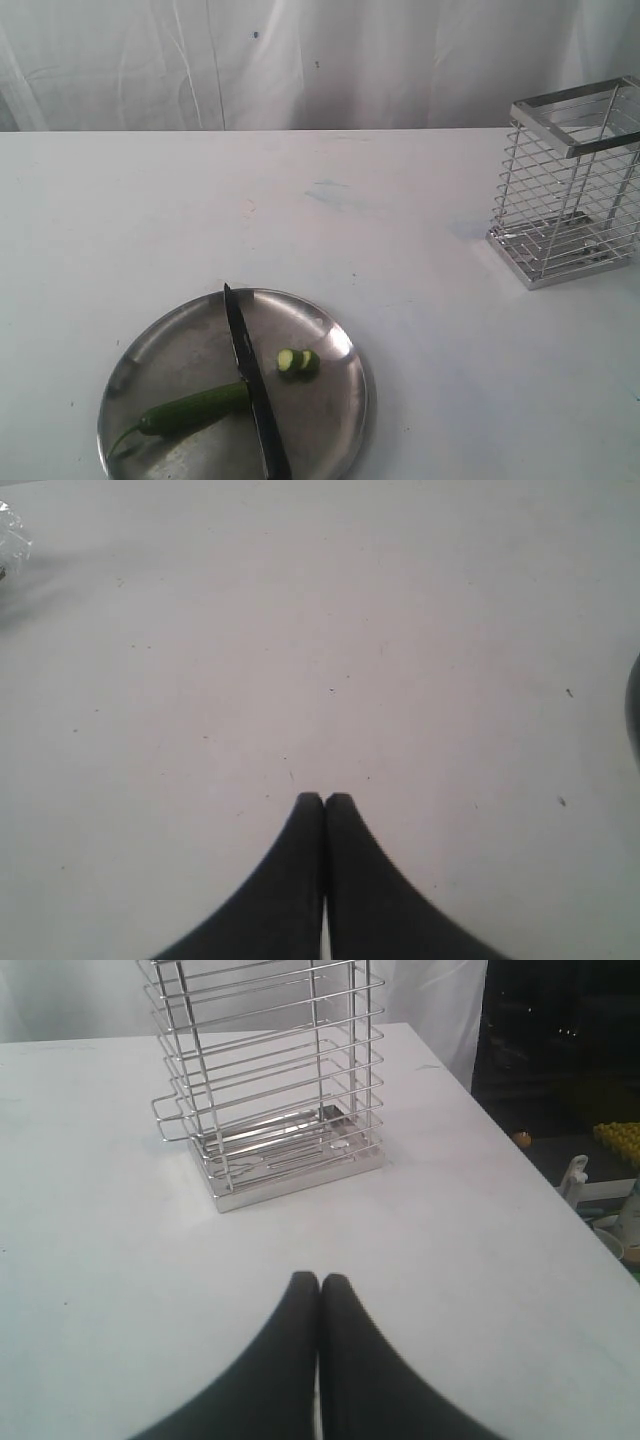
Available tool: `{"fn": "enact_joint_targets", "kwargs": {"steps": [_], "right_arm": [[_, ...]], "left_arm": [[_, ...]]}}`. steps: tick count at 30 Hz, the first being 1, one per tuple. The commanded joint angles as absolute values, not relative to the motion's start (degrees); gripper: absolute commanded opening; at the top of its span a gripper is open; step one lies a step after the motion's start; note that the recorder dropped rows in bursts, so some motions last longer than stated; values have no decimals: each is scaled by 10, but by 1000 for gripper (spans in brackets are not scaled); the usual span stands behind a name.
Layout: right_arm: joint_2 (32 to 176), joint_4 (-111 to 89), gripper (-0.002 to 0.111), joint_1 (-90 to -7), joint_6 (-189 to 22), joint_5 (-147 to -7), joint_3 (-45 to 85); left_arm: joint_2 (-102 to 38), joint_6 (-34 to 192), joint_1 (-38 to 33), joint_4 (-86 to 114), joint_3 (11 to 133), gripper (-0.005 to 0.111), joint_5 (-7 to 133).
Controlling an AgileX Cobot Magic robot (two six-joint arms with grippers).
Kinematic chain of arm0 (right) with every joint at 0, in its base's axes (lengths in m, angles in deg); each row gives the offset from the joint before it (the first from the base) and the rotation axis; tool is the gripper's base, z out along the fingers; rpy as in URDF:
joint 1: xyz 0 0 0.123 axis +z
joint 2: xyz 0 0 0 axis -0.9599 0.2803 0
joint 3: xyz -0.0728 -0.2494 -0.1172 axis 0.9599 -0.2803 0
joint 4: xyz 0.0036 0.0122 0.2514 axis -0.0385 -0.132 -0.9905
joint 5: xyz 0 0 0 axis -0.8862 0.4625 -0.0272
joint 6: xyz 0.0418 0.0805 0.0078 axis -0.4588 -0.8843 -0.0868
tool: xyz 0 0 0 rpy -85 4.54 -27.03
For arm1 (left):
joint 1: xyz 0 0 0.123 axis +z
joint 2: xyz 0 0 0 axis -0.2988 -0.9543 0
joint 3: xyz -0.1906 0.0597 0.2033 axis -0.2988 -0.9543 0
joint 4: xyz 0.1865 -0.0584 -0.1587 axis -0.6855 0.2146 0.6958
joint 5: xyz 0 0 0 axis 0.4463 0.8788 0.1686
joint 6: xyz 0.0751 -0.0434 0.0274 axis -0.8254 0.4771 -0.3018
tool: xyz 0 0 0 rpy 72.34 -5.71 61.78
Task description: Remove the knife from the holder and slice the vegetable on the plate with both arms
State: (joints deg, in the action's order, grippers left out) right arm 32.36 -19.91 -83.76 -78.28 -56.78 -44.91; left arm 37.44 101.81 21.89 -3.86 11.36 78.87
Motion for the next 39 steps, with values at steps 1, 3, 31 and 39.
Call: {"fn": "enact_joint_targets", "kwargs": {"steps": [1, 3, 31, 39], "right_arm": [[321, -194, 0, -840, -784, -572, -450], [321, -194, 0, -840, -784, -572, -450], [321, -194, 0, -840, -784, -572, -450], [321, -194, 0, -840, -784, -572, -450]], "left_arm": [[377, 1023, 220, -37, 114, 0, 755], [377, 1023, 220, -37, 114, 0, 749], [377, 1023, 220, -35, 114, 0, 761], [377, 1023, 220, -35, 114, 0, 761]]}}
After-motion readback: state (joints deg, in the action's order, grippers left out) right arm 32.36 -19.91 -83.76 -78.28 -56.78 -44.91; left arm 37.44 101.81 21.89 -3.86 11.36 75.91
